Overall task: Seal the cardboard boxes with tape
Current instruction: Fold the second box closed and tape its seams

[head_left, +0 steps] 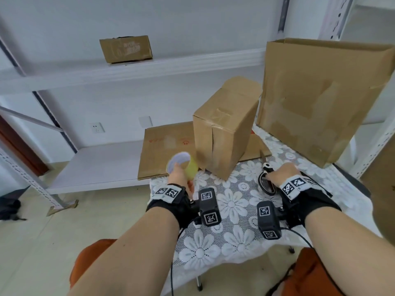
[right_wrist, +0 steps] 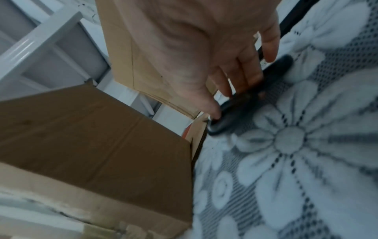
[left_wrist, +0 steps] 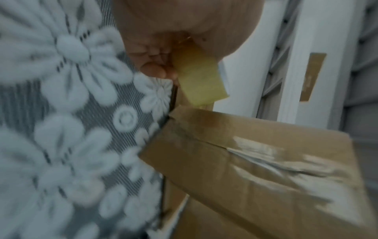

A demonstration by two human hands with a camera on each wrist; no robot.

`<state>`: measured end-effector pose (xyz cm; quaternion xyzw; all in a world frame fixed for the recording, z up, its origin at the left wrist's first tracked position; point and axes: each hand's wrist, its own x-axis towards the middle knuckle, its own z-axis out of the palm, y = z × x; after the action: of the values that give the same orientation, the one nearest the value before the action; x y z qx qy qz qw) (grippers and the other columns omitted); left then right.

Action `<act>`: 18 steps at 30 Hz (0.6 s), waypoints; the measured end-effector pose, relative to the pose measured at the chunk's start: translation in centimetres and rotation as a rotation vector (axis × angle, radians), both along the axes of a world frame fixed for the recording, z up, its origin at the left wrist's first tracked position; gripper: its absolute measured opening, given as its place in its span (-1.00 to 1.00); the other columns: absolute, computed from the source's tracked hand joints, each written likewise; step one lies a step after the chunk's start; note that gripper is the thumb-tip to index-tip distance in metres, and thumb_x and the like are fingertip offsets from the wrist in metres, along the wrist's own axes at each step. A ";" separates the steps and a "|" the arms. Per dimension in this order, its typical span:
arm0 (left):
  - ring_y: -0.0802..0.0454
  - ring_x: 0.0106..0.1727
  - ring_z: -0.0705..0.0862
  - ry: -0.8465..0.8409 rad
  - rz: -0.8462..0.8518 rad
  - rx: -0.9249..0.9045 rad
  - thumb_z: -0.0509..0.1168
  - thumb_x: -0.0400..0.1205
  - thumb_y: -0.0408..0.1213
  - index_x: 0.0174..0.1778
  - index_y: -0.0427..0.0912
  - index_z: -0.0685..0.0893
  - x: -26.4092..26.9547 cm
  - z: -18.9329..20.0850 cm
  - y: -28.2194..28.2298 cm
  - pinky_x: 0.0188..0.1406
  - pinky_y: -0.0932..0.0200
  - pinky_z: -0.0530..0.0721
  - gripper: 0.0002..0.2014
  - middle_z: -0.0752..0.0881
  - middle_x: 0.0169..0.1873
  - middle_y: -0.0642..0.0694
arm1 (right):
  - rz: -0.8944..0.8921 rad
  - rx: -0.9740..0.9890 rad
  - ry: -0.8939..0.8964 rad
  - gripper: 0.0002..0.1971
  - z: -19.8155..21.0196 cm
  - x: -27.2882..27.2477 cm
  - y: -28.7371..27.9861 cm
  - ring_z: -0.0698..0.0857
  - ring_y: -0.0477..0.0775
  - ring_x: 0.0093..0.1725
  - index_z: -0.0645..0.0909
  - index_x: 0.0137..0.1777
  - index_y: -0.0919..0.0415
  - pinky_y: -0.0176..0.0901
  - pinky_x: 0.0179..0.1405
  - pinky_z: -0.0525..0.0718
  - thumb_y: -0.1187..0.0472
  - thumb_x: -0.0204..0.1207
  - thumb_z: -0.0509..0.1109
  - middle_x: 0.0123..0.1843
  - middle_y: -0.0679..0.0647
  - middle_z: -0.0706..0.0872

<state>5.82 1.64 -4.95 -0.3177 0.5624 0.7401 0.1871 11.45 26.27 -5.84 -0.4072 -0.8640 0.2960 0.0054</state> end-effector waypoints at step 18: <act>-0.19 0.58 0.21 0.765 -0.277 -0.891 0.35 0.53 -0.24 0.62 -0.27 0.22 -0.8 5.3 1.6 0.55 -0.10 0.24 -0.26 0.27 0.56 -0.27 | 0.813 0.583 0.896 -0.54 9.5 -2.3 -7.7 0.41 0.07 0.51 0.46 0.46 0.24 -0.02 0.58 0.24 0.10 0.68 -0.02 0.47 0.12 0.53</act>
<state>5.05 3.28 0.32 -0.0006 0.8820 0.4637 -0.0847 9.15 18.54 3.67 0.1309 -0.9075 0.1695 0.3614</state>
